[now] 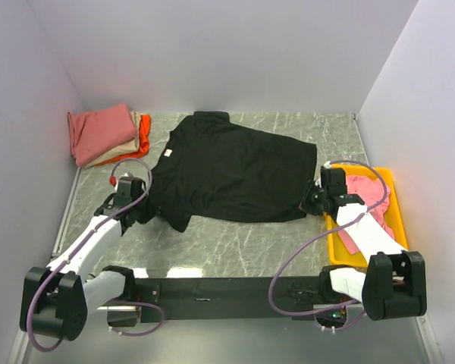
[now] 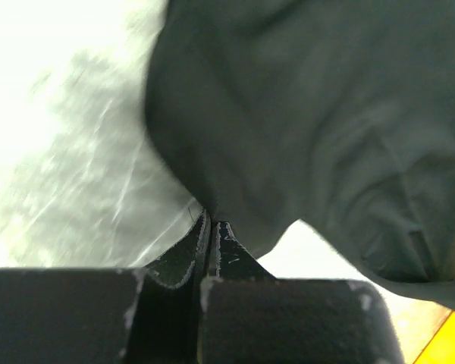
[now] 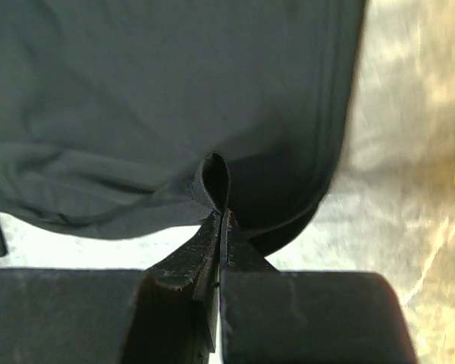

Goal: Fold and stack the t-shirts
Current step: Flatten the tshirt out, then fold the tshirt

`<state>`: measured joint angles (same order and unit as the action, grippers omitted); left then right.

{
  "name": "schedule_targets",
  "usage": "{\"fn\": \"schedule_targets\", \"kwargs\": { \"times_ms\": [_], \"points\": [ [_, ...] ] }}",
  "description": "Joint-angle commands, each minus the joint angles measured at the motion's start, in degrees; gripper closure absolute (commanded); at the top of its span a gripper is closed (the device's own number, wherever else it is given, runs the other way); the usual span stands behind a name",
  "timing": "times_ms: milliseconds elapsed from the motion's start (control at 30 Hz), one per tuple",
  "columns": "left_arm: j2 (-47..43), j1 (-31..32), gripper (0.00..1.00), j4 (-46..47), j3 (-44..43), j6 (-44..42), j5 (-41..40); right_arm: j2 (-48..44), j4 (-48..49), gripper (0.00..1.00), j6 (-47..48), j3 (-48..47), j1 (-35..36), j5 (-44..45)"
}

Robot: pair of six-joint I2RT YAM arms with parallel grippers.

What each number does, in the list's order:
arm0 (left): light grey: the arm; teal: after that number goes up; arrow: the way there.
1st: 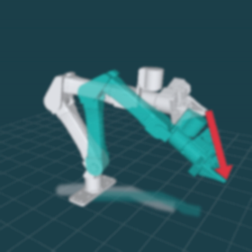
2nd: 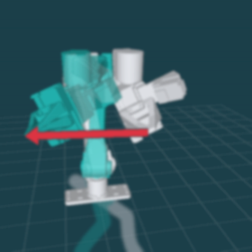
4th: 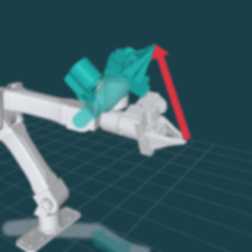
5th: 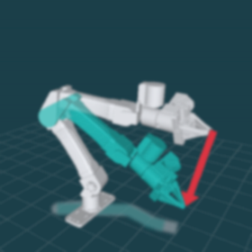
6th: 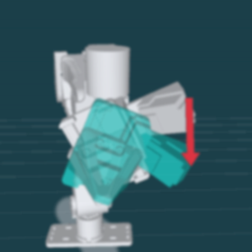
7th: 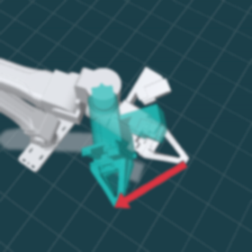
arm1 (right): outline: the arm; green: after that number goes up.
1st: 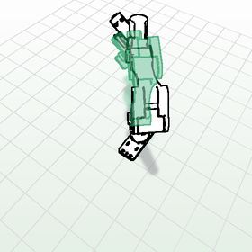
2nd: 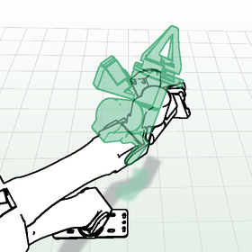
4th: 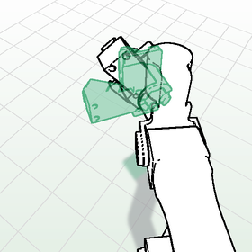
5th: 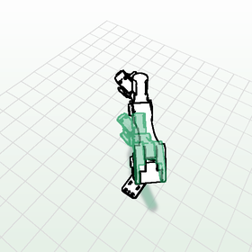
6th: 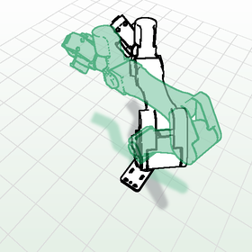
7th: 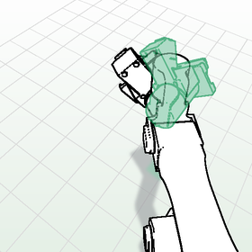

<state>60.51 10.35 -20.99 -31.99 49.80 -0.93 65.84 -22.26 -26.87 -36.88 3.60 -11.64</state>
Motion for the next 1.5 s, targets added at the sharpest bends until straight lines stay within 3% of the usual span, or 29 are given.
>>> {"fn": "schedule_targets", "kwargs": {
  "times_ms": [0,333,667,867,1467],
  "points": [
    [-3.2,0.6,0.99,-5.8,0.1,5.6,-1.5,-0.6,-1.2,1.0,-2.2,1.2,-0.3,0.4],
    [-10.0,2.1,0.99,-26.6,-6.3,11.5,-5.9,-11.7,-14.8,1.0,-5.8,1.6,-0.3,6.5],
    [-11.6,2.4,0.99,-33.9,-5.7,13.3,-2.0,-18.5,-24.2,1.0,-14.6,7.2,0.8,5.7],
    [-9.9,2.7,0.99,-29.0,-7.2,11.1,-0.8,-14.7,-21.1,1.0,-15.9,7.0,3.1,7.2],
    [12.7,4.4,0.99,-13.2,-25.8,5.6,-1.5,0.5,-15.9,1.0,-10.0,-6.4,3.4,13.6]
  ]
}}
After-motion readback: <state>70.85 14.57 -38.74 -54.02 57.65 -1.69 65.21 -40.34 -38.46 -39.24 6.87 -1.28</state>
